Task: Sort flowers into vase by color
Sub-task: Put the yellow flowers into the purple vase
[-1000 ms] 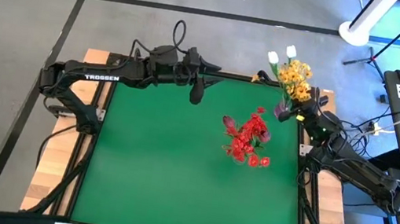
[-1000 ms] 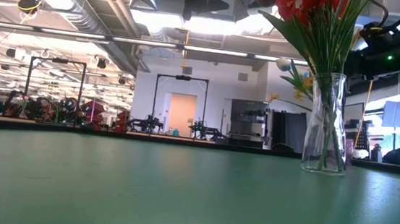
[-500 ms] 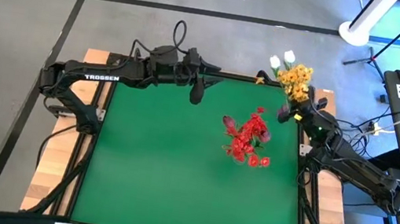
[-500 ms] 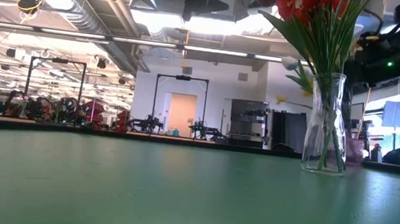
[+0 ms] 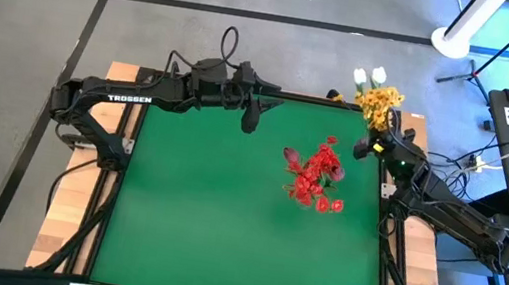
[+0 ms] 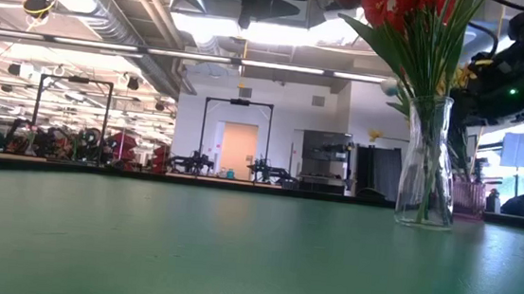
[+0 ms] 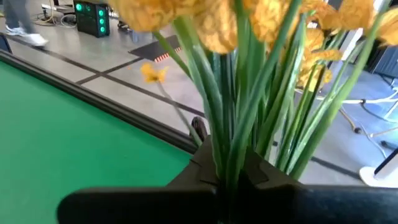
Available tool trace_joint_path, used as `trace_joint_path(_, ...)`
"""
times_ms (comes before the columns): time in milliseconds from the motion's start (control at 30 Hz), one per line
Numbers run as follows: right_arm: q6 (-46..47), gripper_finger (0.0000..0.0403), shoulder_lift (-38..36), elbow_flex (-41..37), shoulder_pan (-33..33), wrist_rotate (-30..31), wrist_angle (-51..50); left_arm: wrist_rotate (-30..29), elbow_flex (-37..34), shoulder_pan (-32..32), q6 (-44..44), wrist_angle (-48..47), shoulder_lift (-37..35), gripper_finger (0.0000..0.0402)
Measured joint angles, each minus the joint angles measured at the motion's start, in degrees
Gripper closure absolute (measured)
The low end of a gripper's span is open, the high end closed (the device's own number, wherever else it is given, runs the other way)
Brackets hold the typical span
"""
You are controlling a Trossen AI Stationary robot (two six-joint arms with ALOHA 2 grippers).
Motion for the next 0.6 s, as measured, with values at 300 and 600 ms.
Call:
trace_joint_path(300, -1.3, 0.0340, 0.0, 0.0, 0.0, -6.4, -0.8, 0.0, 0.0, 0.0, 0.0, 0.0, 0.0, 0.0218)
trace_joint_path(600, -2.1, 0.0248, -0.2, 0.0, 0.0, -6.7, -0.8, 0.0, 0.0, 0.0, 0.0, -0.3, 0.0, 0.0218)
